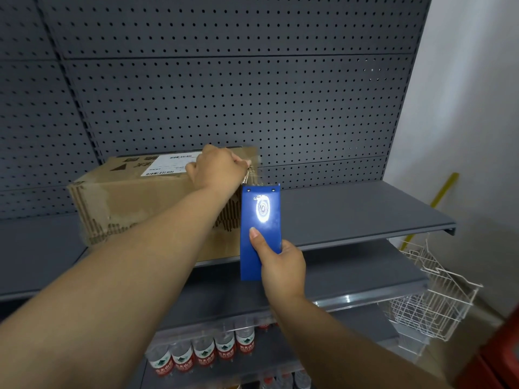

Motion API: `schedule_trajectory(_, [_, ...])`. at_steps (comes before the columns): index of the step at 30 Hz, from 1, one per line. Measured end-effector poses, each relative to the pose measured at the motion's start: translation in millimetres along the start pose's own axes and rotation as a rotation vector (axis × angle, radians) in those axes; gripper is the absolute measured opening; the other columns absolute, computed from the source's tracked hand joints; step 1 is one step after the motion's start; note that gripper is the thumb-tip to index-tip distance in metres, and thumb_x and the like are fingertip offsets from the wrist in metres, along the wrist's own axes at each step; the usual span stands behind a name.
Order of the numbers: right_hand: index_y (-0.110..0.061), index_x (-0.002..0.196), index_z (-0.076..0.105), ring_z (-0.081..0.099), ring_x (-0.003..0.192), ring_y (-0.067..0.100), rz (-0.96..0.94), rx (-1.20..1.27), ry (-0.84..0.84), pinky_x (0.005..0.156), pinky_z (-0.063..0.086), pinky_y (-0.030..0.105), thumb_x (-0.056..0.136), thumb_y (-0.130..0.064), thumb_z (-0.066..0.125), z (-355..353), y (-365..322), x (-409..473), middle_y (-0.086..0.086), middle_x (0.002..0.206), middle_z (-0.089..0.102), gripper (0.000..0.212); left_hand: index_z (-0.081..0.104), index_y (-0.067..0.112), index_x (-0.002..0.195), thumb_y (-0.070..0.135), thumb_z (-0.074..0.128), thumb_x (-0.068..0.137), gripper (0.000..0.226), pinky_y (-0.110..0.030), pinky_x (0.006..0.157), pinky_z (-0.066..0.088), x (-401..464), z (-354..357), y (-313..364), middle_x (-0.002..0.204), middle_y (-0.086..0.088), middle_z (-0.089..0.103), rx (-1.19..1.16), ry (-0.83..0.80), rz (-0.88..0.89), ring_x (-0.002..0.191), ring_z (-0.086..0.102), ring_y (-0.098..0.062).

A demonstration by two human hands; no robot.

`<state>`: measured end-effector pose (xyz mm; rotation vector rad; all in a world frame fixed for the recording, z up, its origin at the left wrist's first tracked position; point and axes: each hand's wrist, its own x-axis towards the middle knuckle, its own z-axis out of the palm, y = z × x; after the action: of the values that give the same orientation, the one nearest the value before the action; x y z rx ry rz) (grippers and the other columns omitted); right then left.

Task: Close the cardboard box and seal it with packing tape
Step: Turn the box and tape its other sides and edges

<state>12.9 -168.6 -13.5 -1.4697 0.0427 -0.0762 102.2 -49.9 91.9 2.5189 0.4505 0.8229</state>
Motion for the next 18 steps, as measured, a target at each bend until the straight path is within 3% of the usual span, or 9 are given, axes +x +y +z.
schedule_trajectory(2, [-0.004,0.079,0.068,0.068,0.072,0.019,0.002,0.001,0.008,0.062,0.052,0.029,0.077,-0.042,0.071,0.6,1.1,1.3,0.006,0.078,0.072,0.038,0.066,0.026,0.099,0.041,0.057,0.082,0.024,-0.039,0.094,0.025,-5.4,2.7,6.1,0.122,-0.004,0.049,0.032,0.023,-0.041,0.112,0.049,-0.027])
schedule_trajectory(5, [-0.005,0.079,0.067,0.068,0.072,0.017,0.009,0.006,0.015,0.062,0.052,0.028,0.077,-0.042,0.071,0.2,3.2,1.7,0.006,0.079,0.072,0.038,0.04,0.022,0.124,0.043,0.068,0.074,0.061,-0.042,0.097,0.027,-5.1,-3.0,9.8,0.13,-0.006,0.041,-0.033,0.029,-0.116,0.116,0.048,-0.028])
schedule_trajectory(7, [-0.006,0.081,0.067,0.068,0.073,0.015,0.009,0.005,0.009,0.06,0.052,0.025,0.077,-0.042,0.071,0.5,3.4,1.2,0.005,0.08,0.072,0.037,0.041,0.027,0.119,0.044,0.071,0.074,0.057,-0.042,0.096,0.026,-2.6,-6.9,5.8,0.129,-0.004,0.039,-0.074,0.009,-0.074,0.112,0.051,-0.029])
schedule_trajectory(10, [-0.006,0.081,0.068,0.067,0.073,0.015,0.003,0.008,0.007,0.059,0.05,0.024,0.077,-0.041,0.071,1.6,4.3,1.4,0.004,0.081,0.072,0.036,0.061,0.03,0.09,0.044,0.063,0.083,0.015,-0.037,0.088,0.023,-6.2,-7.8,-0.8,0.116,0.003,0.051,-0.062,-0.009,0.141,0.102,0.053,-0.021])
schedule_trajectory(12, [-0.007,0.08,0.068,0.068,0.074,0.016,0.005,0.001,0.013,0.063,0.052,0.027,0.077,-0.042,0.071,2.4,4.6,1.9,0.004,0.081,0.072,0.035,0.065,0.026,0.085,0.046,0.05,0.091,0.026,-0.038,0.09,0.026,-8.7,-8.4,-6.7,0.094,0.003,0.058,0.028,-0.065,0.273,0.095,0.056,-0.022])
schedule_trajectory(14, [-0.007,0.08,0.068,0.068,0.076,0.017,0.005,-0.011,0.017,0.066,0.054,0.03,0.077,-0.043,0.071,3.0,4.8,3.2,0.004,0.082,0.072,0.036,0.065,0.023,0.096,0.049,0.034,0.096,0.04,-0.039,0.093,0.03,-7.9,-12.8,-16.1,0.082,0.002,0.059,0.181,-0.125,0.381,0.094,0.058,-0.027])
schedule_trajectory(16, [-0.007,0.079,0.067,0.068,0.077,0.018,0.006,-0.017,0.019,0.067,0.054,0.031,0.077,-0.043,0.071,3.7,4.5,4.4,0.005,0.082,0.072,0.036,0.06,0.031,0.117,0.051,0.028,0.096,0.044,-0.038,0.097,0.034,-5.2,-19.1,-26.5,0.111,0.002,0.065,0.259,-0.17,0.457,0.11,0.056,-0.025])
schedule_trajectory(18, [-0.007,0.077,0.066,0.067,0.076,0.018,0.005,-0.017,0.018,0.066,0.053,0.03,0.078,-0.042,0.07,5.6,4.9,4.7,0.005,0.081,0.071,0.035,0.047,0.04,0.131,0.055,0.032,0.094,0.043,-0.037,0.1,0.037,-3.4,-23.6,-31.6,0.139,0.01,0.049,0.27,-0.226,0.498,0.126,0.047,-0.017])
